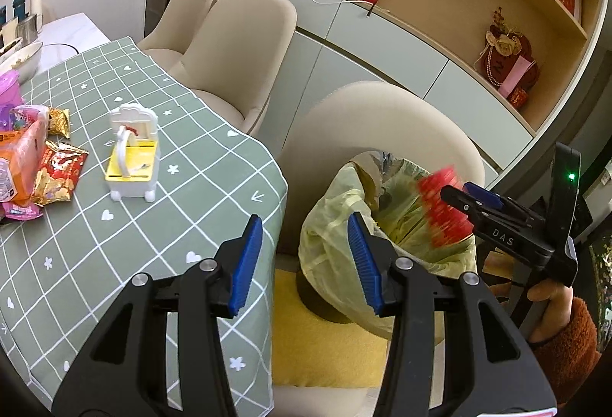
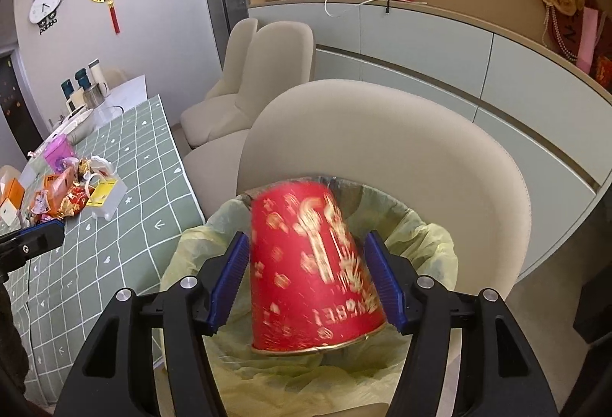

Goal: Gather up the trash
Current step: 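Open both tools to drop the packet and cup into the bin, then grasp the white milk carton with the left tool while the right tool grasps the pink lollipop wrapper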

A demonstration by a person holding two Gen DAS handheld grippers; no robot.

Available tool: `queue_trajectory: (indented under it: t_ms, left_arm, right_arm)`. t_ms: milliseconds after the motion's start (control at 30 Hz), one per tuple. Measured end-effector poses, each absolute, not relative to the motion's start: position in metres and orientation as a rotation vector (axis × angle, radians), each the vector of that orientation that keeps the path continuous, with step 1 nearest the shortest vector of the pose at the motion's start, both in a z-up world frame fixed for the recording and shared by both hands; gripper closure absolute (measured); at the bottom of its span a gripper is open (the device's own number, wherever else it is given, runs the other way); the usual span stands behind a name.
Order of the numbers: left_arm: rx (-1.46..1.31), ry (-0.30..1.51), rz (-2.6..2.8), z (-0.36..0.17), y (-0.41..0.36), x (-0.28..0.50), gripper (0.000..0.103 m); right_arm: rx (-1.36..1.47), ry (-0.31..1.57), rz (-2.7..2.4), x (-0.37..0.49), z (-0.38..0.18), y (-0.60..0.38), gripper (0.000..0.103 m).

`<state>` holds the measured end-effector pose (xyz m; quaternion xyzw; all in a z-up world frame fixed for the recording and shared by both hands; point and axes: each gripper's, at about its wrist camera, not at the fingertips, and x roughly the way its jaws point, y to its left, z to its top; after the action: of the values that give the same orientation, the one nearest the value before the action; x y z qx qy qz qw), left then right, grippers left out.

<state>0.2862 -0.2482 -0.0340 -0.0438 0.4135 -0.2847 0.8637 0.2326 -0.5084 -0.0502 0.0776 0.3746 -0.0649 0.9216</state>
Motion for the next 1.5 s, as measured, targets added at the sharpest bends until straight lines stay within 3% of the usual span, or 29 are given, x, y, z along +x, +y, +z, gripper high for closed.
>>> queue_trajectory:
  t_ms: [467, 800, 1033, 1167, 1500]
  left_arm:
    - [-0.133, 0.826, -0.545, -0.023, -0.169, 0.289, 0.057]
    - [-0.177, 0.84, -0.28, -0.038, -0.004, 0.301, 0.057]
    - [-0.237, 0.832, -0.159, -0.048, 0.131, 0.31, 0.057]
    - [-0.243, 0.844, -0.152, -0.057, 0.193, 0.32, 0.051]
    - [-0.082, 0.904, -0.332, -0.093, 0.211, 0.376, 0.051]
  right_arm:
    - [0.146, 0.682, -0.108, 0.226, -0.014, -0.457, 0.044]
    - [0.173, 0.65, 0.095, 0.237, 0.012, -0.343, 0.044]
    - [0.128, 0.7, 0.171, 0.254, 0.001, -0.256, 0.044]
    - [0.066, 0.728, 0.161, 0.26, -0.01, -0.213, 0.044]
    - [-0.007, 0.786, 0.185, 0.26, -0.053, -0.13, 0.044]
